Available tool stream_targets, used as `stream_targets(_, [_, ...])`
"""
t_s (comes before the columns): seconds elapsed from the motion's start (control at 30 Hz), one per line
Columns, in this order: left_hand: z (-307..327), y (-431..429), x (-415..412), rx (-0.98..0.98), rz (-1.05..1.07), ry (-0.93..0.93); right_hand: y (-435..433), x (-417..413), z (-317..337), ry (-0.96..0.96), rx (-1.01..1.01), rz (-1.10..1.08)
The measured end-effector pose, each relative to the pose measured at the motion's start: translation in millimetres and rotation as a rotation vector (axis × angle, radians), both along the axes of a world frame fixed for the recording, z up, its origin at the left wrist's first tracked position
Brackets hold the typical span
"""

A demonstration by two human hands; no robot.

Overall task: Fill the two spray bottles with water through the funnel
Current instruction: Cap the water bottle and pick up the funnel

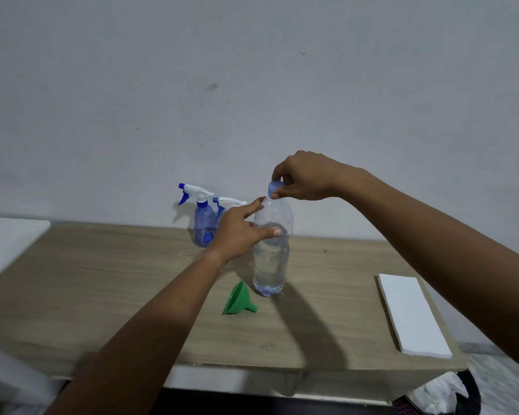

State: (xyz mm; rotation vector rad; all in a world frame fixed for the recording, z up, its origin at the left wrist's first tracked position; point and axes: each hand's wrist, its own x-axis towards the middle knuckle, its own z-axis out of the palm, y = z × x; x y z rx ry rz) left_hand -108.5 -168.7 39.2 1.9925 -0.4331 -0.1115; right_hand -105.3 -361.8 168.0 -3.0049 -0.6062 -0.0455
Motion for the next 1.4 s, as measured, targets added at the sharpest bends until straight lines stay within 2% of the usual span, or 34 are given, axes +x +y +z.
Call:
stream_targets(0.2, [-1,-3,-1,0.011,0.006,-0.018,3,-3,-10,-0.127,-0.142,0.004])
stream_targets(0.3, [2,-5,-4,0.010,0.006,-0.045,6,-6,-19,-0.207,-0.151,-0.033])
stream_targets(0.47, [-1,-5,-5,0.016,0.005,-0.051,18,-8,-24,-0.231,-0.077,-0.226])
stream_targets(0.57, [-3,-2,-5,-0.008,-0.003,-0.030,21,-10,-27,-0.189,0.034,-0.293])
stream_targets(0.67, [-13,4,-8,-0.053,-0.024,0.043,15,-23,-44,-0.086,0.263,-0.350])
stream_targets(0.8, [-47,27,-21,-0.066,-0.005,0.233,3,-44,-113,-0.002,0.982,-0.427])
stream_targets(0.87, [-64,39,-27,0.024,-0.035,0.286,4,-54,-152,0.146,1.226,-0.481])
stream_targets(0.93, [-81,48,-28,0.160,-0.095,0.315,7,-61,-185,0.284,1.322,-0.501])
stream_targets(1.03, [-99,56,-22,0.356,-0.206,0.361,12,-65,-223,0.378,1.287,-0.461])
stream_targets(1.17, [-109,51,-8,0.595,-0.333,0.265,25,-56,-250,0.259,1.165,-0.430])
stream_targets(1.27, [-125,53,3,0.737,-0.418,0.177,35,-50,-266,0.211,1.156,-0.527])
stream_targets(1.4, [-134,55,7,0.743,-0.348,0.057,35,-50,-271,0.154,1.195,-0.598])
